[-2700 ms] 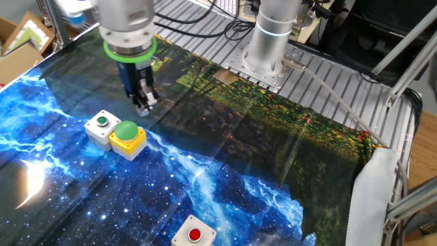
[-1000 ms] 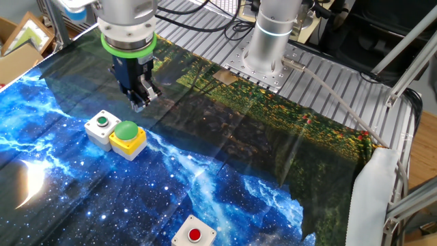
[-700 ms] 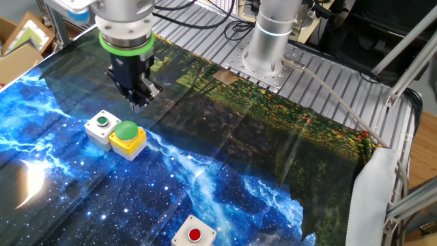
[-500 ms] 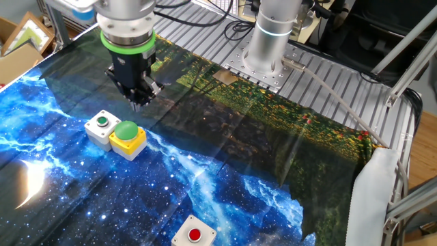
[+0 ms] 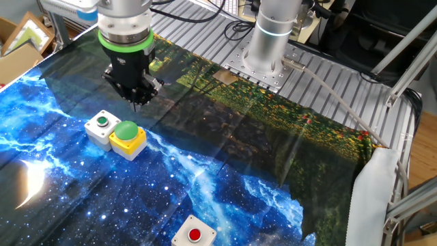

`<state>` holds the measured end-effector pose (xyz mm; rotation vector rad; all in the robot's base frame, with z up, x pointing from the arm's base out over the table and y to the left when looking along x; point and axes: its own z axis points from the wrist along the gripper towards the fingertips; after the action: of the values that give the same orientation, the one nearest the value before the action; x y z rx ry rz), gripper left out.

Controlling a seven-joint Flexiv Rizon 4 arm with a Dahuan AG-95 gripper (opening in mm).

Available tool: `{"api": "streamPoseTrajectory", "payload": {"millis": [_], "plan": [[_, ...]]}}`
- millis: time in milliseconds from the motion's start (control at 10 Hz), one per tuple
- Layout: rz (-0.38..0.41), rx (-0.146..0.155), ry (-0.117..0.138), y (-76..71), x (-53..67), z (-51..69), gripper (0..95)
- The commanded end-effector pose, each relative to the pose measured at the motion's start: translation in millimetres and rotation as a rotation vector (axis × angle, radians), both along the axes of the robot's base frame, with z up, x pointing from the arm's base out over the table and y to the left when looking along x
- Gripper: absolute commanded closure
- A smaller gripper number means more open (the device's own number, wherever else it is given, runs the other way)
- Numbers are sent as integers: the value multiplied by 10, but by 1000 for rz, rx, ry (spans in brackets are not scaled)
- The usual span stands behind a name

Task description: Press three buttons from left to right in sequence

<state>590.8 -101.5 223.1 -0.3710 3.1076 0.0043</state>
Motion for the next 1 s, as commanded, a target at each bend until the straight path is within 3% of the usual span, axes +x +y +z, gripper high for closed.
{"api": "streamPoseTrajectory", "payload": {"millis": [100,700,1000], "plan": [[-28,1,17,1,0,0,950],[-92,13,34,14,5,-7,950],[-123,18,43,148,109,24,950]]}}
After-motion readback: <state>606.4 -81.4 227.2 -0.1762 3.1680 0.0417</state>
